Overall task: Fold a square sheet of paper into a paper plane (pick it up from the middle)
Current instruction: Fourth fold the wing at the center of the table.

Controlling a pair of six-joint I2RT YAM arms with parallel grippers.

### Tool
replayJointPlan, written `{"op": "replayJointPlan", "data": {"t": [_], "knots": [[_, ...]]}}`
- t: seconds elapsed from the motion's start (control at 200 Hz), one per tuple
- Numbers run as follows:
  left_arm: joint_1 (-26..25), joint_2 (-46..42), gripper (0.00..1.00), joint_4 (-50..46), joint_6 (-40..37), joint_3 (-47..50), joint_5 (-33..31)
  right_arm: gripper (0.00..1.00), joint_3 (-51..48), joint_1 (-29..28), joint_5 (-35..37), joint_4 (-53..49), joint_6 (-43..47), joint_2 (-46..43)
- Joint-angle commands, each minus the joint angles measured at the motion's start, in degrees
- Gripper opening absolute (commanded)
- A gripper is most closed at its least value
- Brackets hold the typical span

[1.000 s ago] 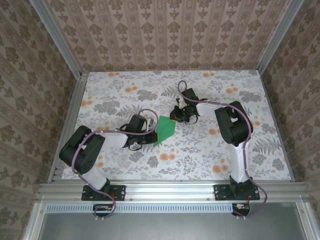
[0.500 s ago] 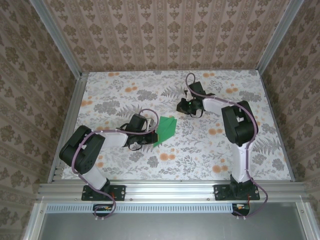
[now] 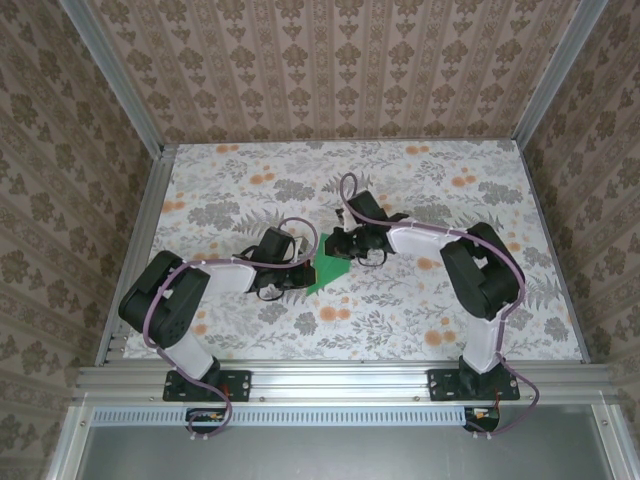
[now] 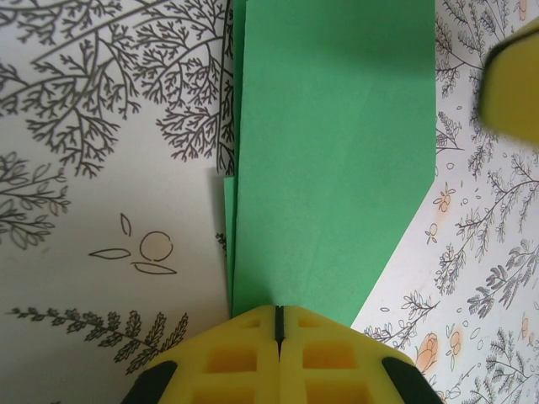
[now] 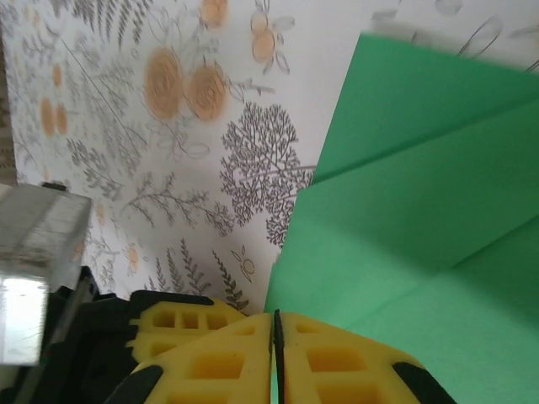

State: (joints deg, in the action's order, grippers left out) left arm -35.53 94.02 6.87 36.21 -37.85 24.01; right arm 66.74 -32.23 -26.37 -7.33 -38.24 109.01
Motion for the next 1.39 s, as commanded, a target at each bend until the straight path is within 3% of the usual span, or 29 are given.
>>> {"op": "replayJointPlan", "data": {"t": [0.0,0.245,0.555,1.0,1.39], "knots": [[0.0,2.0,0.0,-7.6,-0.4,1.1,-1.0,0.1,-0.3,-1.0,-1.4,1.1,-1.9,2.8],[0.0,1.7,0.0,-7.8,-0.4,1.3,-1.2,0.03,-0.3,-2.2,-2.8,1.0,-2.6,5.6],[0.0,1.7,0.0,-7.6,-0.4,1.2,-1.0,0.0,-1.4,-2.8,-5.3,1.1,-4.0,6.2],[0.0,1.7,0.0,-8.9,-1.1,1.3,-0.6,0.0,2.0,-2.6,0.6,-5.9,-1.0,8.7],[0.0,2.0,0.0,-15.3,-2.3,1.6,0.2,0.01,4.9,2.0,2.2,-7.4,1.8,10.3]]}}
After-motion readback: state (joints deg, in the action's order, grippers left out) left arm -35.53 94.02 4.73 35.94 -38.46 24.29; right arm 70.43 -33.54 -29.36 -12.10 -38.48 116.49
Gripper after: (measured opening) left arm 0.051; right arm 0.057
